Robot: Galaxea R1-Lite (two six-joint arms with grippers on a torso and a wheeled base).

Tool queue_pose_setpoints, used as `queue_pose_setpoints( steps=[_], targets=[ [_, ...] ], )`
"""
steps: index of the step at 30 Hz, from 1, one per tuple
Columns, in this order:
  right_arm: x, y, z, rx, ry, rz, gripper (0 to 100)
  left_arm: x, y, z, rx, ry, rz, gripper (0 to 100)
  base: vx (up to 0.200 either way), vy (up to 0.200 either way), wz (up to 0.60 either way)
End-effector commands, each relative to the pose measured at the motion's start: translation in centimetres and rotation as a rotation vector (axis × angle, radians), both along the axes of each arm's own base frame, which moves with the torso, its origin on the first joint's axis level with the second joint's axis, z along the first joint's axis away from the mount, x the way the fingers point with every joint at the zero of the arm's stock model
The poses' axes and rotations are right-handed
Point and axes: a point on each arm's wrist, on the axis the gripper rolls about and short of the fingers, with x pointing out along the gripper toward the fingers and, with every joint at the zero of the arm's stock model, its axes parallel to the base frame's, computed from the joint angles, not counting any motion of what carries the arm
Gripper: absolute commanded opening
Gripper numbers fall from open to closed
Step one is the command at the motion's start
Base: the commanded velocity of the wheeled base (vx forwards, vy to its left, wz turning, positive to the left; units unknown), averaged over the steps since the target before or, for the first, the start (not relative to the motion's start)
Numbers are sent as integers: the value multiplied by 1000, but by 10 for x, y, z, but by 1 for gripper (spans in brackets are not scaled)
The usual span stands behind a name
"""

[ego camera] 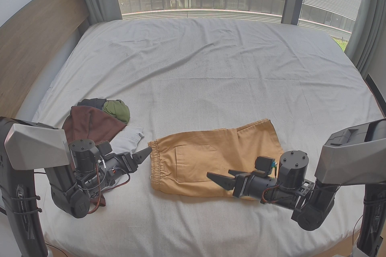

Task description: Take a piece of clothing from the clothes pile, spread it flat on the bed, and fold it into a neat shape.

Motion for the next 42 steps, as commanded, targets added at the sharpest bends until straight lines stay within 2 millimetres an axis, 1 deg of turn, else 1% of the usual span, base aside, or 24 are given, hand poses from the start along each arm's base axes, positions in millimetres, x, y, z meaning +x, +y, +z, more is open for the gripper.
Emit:
queue_pose_setpoints(
  steps=[1, 2, 3, 4, 5, 7, 8, 10, 13, 15, 16, 20, 27, 31, 36, 37, 38, 42],
  targets=[
    [21, -5, 20, 61, -80, -48, 100, -1, -3, -1, -1, 4, -8, 100, 0, 0, 0],
    [27, -7, 23, 70, -96, -59, 100, -1, -4, -2, -5, 8, -12, 100, 0, 0, 0],
    [27, -7, 23, 70, -96, -59, 100, -1, -4, -2, -5, 8, -12, 100, 0, 0, 0],
    [36, -13, 26, 83, -116, -79, 100, -2, -7, -2, -19, 17, -15, 100, 0, 0, 0],
    [36, -13, 26, 83, -116, -79, 100, -2, -7, -2, -19, 17, -15, 100, 0, 0, 0],
    [44, -22, 26, 83, -120, -109, 100, -4, -8, -3, -38, 35, -15, 100, 0, 0, 0],
    [45, -25, 25, 80, -119, -114, 100, -4, -8, -5, -46, 47, -13, 100, 0, 0, 0],
    [46, -29, 24, 78, -116, -124, 100, -3, -8, -15, -61, 86, -7, 100, 0, 0, 0],
    [47, -33, 25, 77, -115, -134, 100, -4, -8, -24, -58, 118, -5, 100, 0, 0, 0],
    [47, -33, 26, 79, -118, -135, 100, -5, -12, -32, -53, 145, -14, 100, 0, 0, 0],
    [47, -33, 26, 79, -118, -135, 100, -5, -12, -32, -53, 145, -14, 100, 0, 0, 0],
    [48, -37, 27, 78, -121, -147, 100, -7, -22, -45, -64, 190, -32, 100, 0, 0, 0],
    [49, -38, 27, 77, -121, -152, 100, -8, -28, -54, -87, 231, -32, 100, 0, 0, 0],
    [49, -38, 27, 78, -123, -152, 100, -7, -32, -66, -78, 251, -35, 100, 0, 0, 0],
    [49, -39, 31, 84, -131, -153, 100, -5, -36, -74, -70, 259, -38, 100, 0, 0, 0],
    [48, -39, 33, 88, -136, -152, 100, -3, -38, -81, -62, 265, -36, 100, 0, 0, 0],
    [48, -39, 34, 89, -139, -152, 100, 0, -38, -81, -65, 255, -27, 100, 0, 0, 0],
    [48, -39, 34, 89, -139, -153, 100, 1, -40, -81, -68, 250, -25, 100, 0, 0, 0]
  ],
)
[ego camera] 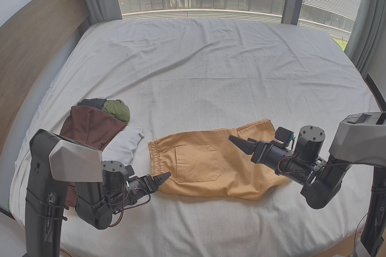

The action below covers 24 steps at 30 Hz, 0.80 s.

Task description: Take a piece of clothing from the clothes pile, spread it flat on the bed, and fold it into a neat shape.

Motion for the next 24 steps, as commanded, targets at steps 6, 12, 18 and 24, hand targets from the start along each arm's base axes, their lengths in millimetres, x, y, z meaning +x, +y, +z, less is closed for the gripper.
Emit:
queue_pose_setpoints(
  steps=[6, 12, 18, 24],
  targets=[
    [-1, 0, 10, 12, -26, 1, 100, -4, -15, -7, 4, 11, -40, 100, 0, 0, 0],
    [-3, -1, 16, 21, -40, 1, 100, -5, -21, -6, -7, 9, -53, 100, 0, 0, 0],
    [-4, 1, 15, 20, -38, 9, 100, 8, -31, 3, -131, 7, -17, 100, 0, 0, 0],
    [-5, 1, 15, 19, -36, 9, 100, 11, -32, 10, -169, -2, -5, 100, 0, 0, 0]
  ],
)
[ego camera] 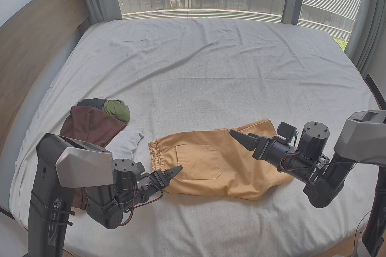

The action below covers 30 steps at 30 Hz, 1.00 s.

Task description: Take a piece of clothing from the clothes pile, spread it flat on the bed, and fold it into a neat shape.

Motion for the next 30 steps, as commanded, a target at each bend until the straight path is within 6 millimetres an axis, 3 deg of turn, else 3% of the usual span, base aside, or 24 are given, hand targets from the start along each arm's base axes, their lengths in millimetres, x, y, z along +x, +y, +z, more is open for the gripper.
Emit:
queue_pose_setpoints(
  steps=[1, 20, 21, 27, 30],
  targets=[
    [-1, 1, 0, -1, 1, 3, 100, 3, -1, 10, -18, -28, 2, 100, 0, 0, 0],
    [-3, 4, -5, -9, 15, 16, 100, 2, 12, 6, 0, 1, 43, 100, 0, 0, 0],
    [-3, 4, -5, -9, 15, 16, 100, 2, 11, 5, 0, 1, 43, 0, 0, 0, 0],
    [-3, 4, -5, -9, 15, 16, 100, 3, 12, 5, 1, 3, 46, 0, 0, 0, 0],
    [-3, 5, -4, -8, 13, 17, 100, 5, 23, 8, 7, 0, 77, 0, 0, 0, 0]
  ],
)
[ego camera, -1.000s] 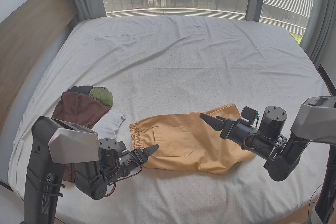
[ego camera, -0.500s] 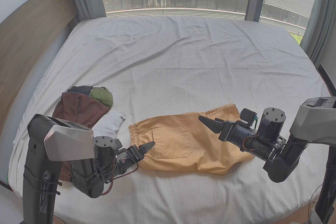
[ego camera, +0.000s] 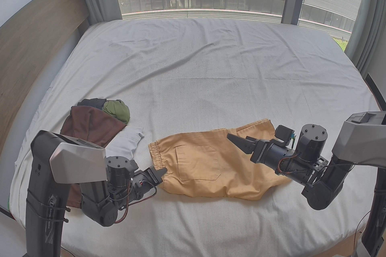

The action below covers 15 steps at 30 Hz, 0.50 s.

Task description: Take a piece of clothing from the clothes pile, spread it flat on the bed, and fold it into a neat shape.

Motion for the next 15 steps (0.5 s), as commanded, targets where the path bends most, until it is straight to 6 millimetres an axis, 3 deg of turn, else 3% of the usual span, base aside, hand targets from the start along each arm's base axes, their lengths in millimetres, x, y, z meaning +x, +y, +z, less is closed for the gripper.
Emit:
queue_pose_setpoints(
  steps=[1, 7, 15],
  targets=[
    [0, 1, 0, 0, 0, 2, 100, 2, 11, 3, 5, -1, 31, 0, 0, 0, 0],
    [0, 1, -1, -1, 1, 1, 100, -4, 29, 28, 69, 19, 50, 0, 0, 0, 0],
    [-1, 2, -1, -2, 4, 7, 100, -9, 36, 21, 160, 43, 36, 0, 0, 0, 0]
  ],
)
